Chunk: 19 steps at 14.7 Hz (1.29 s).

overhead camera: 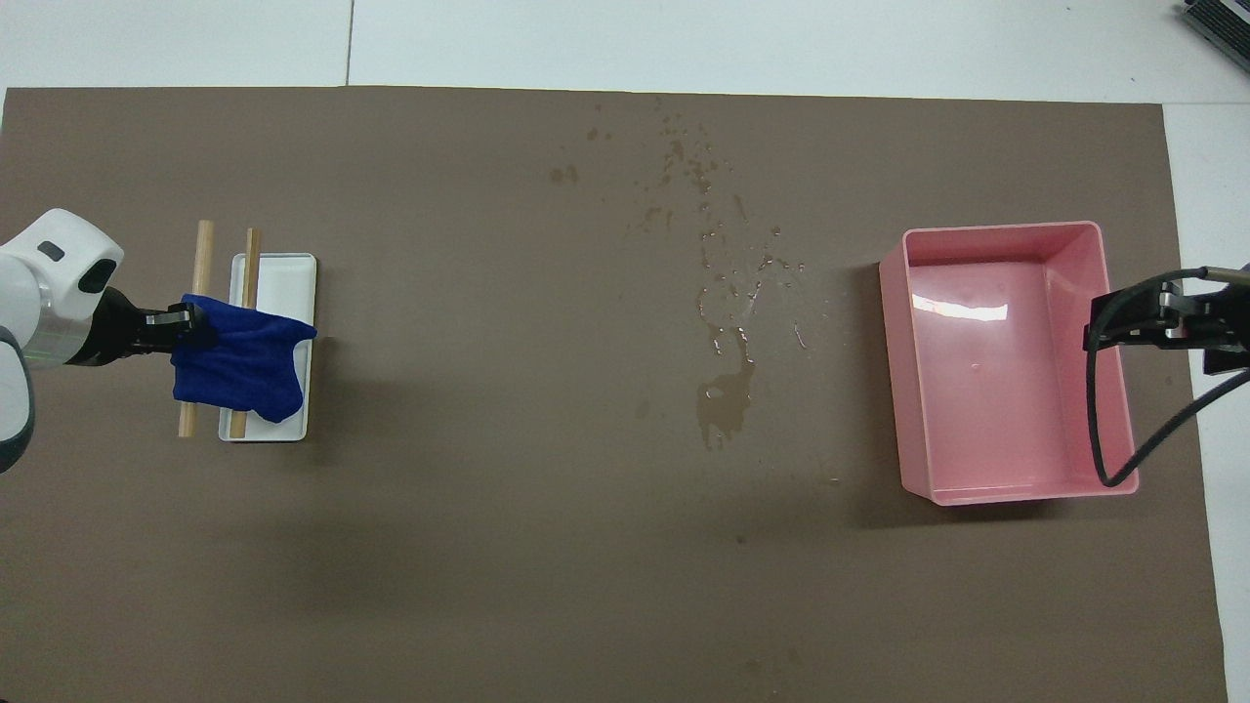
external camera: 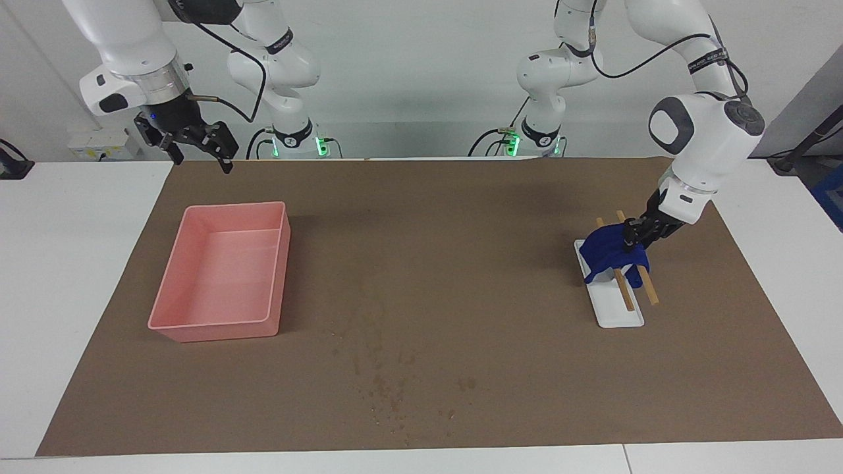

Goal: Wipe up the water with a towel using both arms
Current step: 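Grasp the blue towel with the left gripper, then lift the towel with the left gripper while the right gripper approaches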

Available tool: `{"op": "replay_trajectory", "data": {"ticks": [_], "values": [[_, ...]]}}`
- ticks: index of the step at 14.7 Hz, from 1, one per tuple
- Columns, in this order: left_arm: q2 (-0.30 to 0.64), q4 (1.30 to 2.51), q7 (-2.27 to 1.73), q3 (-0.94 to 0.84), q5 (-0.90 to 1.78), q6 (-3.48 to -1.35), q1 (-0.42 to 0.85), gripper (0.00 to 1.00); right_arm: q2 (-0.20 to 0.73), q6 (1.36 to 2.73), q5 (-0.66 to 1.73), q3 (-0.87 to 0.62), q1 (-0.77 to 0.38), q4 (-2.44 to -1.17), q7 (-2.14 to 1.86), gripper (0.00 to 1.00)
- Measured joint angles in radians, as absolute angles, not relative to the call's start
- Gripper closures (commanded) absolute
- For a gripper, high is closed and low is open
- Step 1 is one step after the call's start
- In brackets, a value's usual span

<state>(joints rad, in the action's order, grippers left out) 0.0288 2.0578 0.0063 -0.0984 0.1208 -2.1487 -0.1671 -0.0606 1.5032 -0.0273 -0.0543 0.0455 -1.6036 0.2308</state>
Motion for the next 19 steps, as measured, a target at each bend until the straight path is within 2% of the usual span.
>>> {"op": "replay_trajectory", "data": {"ticks": [1,3,4,13,16,19], "values": [[0.029,2.058,0.006,-0.098,0.121,-2.149,-0.168,0.66,-0.061,1.503,-0.027,-0.054,0.046,-1.606,0.231,0.0],[0.028,2.058,0.006,-0.097,0.121,-2.149,-0.169,0.95,-0.062,1.503,-0.027,-0.055,0.045,-1.608,0.231,0.0],[0.027,2.058,0.006,-0.097,0.121,-2.149,-0.17,1.0,-0.063,1.503,-0.027,-0.055,0.045,-1.608,0.231,0.0],[0.012,2.036,0.006,-0.096,0.159,-2.122,-0.175,1.0,-0.071,1.503,-0.027,-0.055,0.045,-1.615,0.231,0.0],[0.011,1.924,-0.053,-0.095,0.245,-1.996,-0.175,1.0,-0.071,1.503,-0.027,-0.056,0.044,-1.616,0.231,0.0],[-0.005,1.811,-0.288,-0.128,0.343,-1.906,-0.17,1.0,-0.072,1.503,-0.027,-0.056,0.043,-1.616,0.231,0.0]]}}
